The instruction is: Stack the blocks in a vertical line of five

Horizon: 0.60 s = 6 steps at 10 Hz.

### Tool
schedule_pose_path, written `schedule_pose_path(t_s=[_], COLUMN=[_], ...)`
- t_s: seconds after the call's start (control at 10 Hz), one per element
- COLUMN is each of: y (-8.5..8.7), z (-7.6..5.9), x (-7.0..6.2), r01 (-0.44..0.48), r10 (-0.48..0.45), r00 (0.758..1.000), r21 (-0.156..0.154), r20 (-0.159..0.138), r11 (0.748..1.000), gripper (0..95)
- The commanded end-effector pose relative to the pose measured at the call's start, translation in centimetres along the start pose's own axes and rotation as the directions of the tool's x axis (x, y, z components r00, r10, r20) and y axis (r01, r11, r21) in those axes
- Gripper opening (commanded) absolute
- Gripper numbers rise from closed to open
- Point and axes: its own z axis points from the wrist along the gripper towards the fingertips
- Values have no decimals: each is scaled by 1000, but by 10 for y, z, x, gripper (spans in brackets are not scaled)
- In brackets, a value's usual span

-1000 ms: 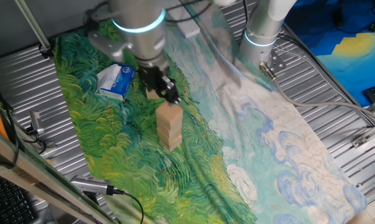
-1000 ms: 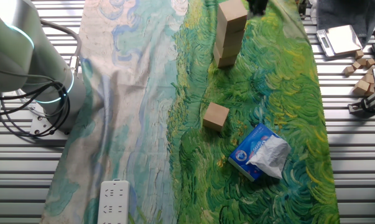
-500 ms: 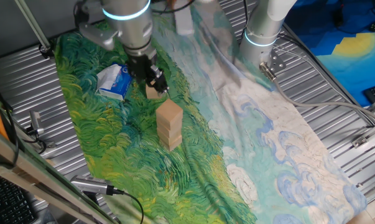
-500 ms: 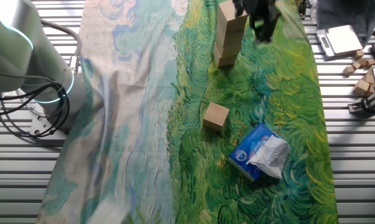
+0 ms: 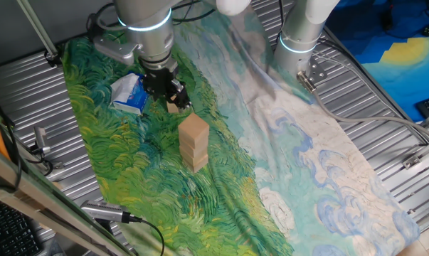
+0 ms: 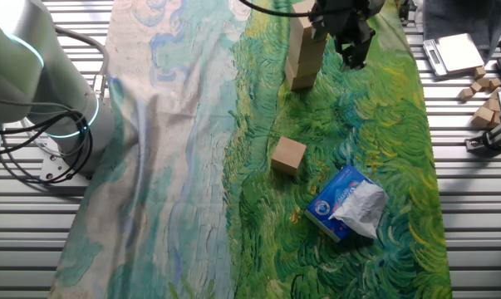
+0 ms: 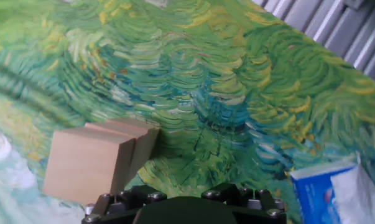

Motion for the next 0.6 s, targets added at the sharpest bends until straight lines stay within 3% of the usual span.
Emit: schedule_pose_path(t_s=[0.1, 0.4, 0.6], y=[-7, -7, -7], z=[18, 19, 19], x=[-3, -2, -3], r01=[64, 95, 162], r10=[-64, -95, -163], r00=[998, 995, 987], r21=[-9, -7, -9], r20=[-1, -17, -15], r11=[998, 995, 987], gripper=[760, 760, 760])
